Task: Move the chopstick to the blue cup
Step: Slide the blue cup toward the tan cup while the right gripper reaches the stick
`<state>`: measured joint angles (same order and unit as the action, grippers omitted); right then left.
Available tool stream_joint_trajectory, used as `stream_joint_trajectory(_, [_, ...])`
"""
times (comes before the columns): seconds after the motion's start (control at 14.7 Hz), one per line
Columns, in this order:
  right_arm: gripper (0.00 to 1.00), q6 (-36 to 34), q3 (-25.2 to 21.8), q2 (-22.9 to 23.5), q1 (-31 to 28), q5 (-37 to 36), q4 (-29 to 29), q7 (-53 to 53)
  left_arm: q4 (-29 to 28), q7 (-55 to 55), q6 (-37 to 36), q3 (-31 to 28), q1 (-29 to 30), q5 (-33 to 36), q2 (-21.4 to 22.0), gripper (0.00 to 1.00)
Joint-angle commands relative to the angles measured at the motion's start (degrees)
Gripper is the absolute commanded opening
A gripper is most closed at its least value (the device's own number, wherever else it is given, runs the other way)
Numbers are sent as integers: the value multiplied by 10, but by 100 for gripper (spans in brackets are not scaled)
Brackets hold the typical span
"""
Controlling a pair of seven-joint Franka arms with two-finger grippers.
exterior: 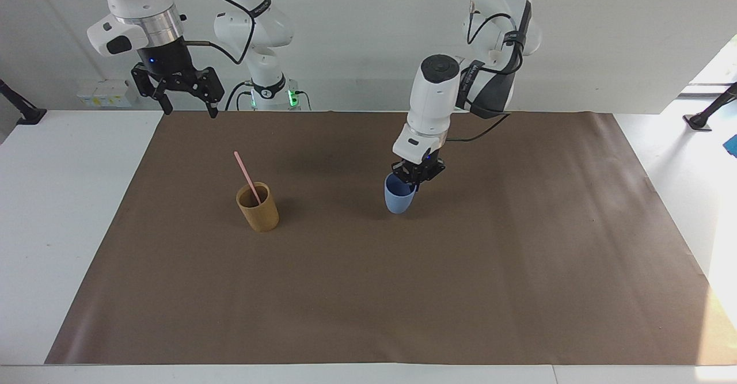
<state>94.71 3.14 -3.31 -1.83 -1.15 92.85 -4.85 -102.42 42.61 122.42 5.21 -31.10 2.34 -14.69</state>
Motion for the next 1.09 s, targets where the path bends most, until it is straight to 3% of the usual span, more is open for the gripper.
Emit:
stream_joint_trajectory(0.0, [100,75,2,-5,-4,11,65,37,17,5,6,-10,-17,-2,-24,0])
stream_joint_trajectory(0.27, [100,152,2,-3,2,11,152,47,6,5,28,-9,-18,-2,-30,0])
stream_joint_trajectory(0.54, [100,170,4,-19,17,12,220,73,0,4,45,-10,-19,-2,-41,0])
stream_joint_trajectory(0.61, [88,171,4,-21,17,12,230,90,-1,2,46,-10,-18,-2,-41,9])
stream_joint_trajectory(0.68, [78,172,4,-24,17,12,238,105,0,0,43,-10,-17,-1,-41,26])
stream_joint_trajectory(0.75, [67,173,4,-26,17,12,244,114,0,-1,40,-10,-17,3,-41,72])
stream_joint_trajectory(0.82, [57,173,4,-26,17,12,247,125,4,0,34,-12,-19,5,-41,100])
stream_joint_trajectory(1.02, [53,171,4,-35,16,40,264,164,11,-6,-11,-15,-7,18,-10,100])
